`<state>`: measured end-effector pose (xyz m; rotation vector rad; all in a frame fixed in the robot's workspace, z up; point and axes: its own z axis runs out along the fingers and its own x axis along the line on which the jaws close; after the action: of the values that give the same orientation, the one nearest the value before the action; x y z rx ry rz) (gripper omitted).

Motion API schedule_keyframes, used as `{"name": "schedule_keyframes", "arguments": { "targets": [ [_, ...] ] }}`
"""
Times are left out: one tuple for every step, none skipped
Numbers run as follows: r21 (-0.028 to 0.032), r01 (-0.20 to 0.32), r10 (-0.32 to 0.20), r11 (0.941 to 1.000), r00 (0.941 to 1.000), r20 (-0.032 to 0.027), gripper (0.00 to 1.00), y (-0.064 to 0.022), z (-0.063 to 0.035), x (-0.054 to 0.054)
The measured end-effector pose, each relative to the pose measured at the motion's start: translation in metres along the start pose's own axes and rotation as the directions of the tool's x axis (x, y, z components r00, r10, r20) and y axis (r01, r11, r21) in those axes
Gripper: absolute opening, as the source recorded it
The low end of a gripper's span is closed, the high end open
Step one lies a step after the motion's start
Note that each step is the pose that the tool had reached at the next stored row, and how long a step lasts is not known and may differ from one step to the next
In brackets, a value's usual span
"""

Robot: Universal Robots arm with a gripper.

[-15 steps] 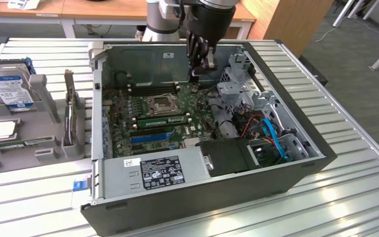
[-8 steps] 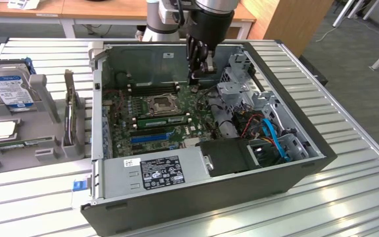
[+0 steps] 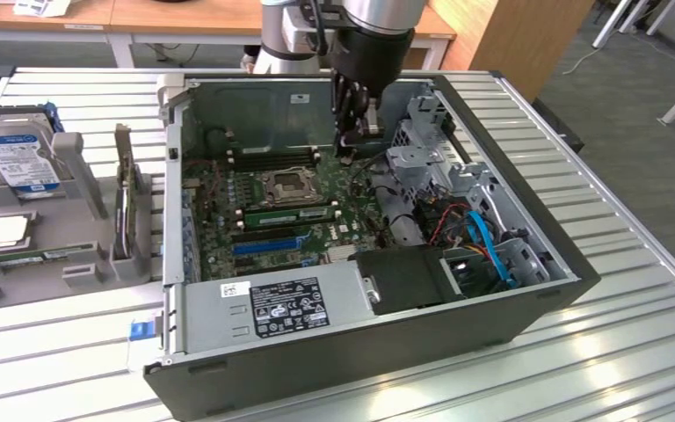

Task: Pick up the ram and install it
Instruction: 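Press down the ram until it locks into place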

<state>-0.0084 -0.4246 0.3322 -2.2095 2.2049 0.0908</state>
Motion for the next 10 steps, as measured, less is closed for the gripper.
{"name": "schedule_keyframes", "arguments": {
  "targets": [
    [0.0004,0.000,0.000,1.0000,1.0000,0.0000,0.10,0.0000,0.0012,0.0000],
    [0.0009,0.000,0.000,1.0000,1.0000,0.0000,0.10,-0.0001,0.0023,0.0001],
    [0.0013,0.000,0.000,1.0000,1.0000,0.0000,0.10,-0.0001,0.0035,0.0002],
    [0.0017,0.000,0.000,1.0000,1.0000,0.0000,0.10,-0.0001,0.0047,0.0003],
    [0.0022,0.000,0.000,1.0000,1.0000,0.0000,0.10,-0.0002,0.0058,0.0003],
    [0.0025,0.000,0.000,1.0000,1.0000,0.0001,0.10,-0.0002,0.0070,0.0004],
    [0.0029,0.000,0.000,1.0000,1.0000,0.0000,0.10,-0.0002,0.0080,0.0004],
    [0.0031,0.000,0.000,1.0000,1.0000,0.0000,0.10,-0.0002,0.0089,0.0005],
    [0.0033,0.000,0.000,1.0000,1.0000,0.0000,0.10,-0.0003,0.0099,0.0005],
    [0.0036,0.000,0.000,1.0000,1.0000,0.0000,0.10,-0.0003,0.0108,0.0006]
  ]
}}
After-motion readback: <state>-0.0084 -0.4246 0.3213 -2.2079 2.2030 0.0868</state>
